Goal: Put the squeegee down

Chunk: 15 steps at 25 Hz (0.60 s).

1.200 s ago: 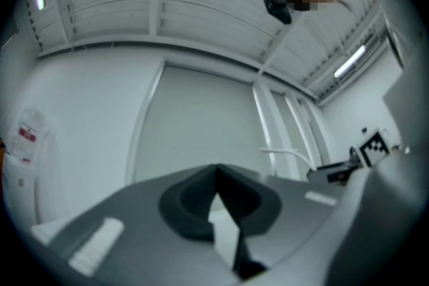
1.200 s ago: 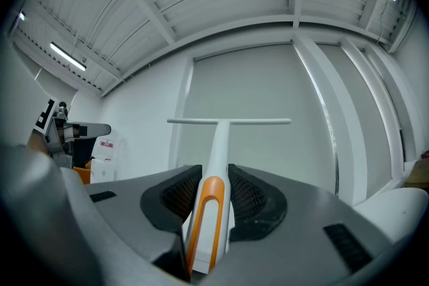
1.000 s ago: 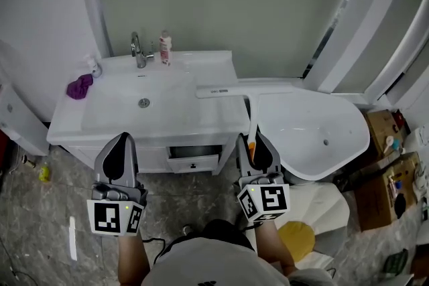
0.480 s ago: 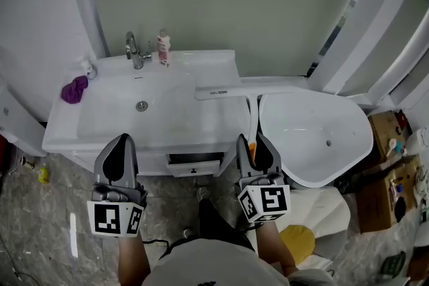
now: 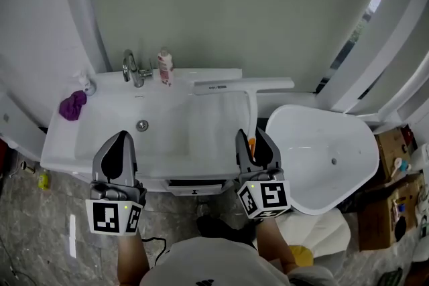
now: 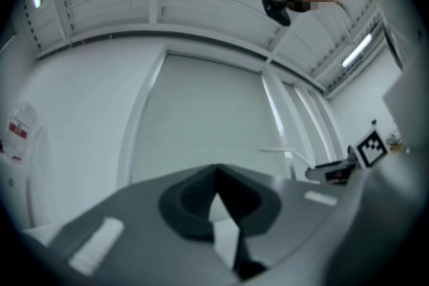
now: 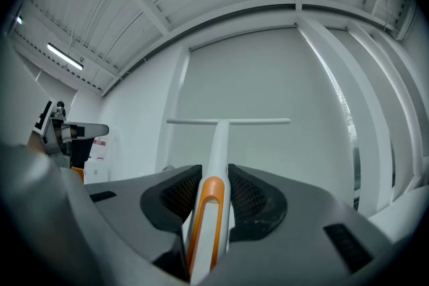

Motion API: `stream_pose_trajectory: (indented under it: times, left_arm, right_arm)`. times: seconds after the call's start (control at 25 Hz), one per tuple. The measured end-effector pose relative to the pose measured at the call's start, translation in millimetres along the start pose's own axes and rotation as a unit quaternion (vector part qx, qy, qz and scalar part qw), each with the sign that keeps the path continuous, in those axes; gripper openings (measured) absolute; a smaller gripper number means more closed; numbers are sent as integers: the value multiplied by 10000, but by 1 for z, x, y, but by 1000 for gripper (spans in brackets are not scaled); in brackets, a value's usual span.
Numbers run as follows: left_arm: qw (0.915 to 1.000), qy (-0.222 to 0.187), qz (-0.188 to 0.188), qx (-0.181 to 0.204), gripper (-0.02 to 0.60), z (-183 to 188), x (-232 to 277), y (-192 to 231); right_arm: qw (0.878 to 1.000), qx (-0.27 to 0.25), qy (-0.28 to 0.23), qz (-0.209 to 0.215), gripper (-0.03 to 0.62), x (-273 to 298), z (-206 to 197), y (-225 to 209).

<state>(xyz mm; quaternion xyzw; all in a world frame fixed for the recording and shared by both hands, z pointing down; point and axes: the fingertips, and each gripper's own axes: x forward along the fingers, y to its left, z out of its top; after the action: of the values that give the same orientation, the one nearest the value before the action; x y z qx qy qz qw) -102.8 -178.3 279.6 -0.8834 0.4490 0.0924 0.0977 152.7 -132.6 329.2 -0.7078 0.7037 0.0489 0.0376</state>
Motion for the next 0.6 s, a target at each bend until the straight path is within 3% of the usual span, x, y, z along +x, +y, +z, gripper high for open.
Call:
stream_pose_trajectory:
  times: [0.6]
  left_arm:
    - [9986,42,509,118,7,-17,77,28]
  right_arm:
    - [9988,173,333,321,120,112,-30,-38]
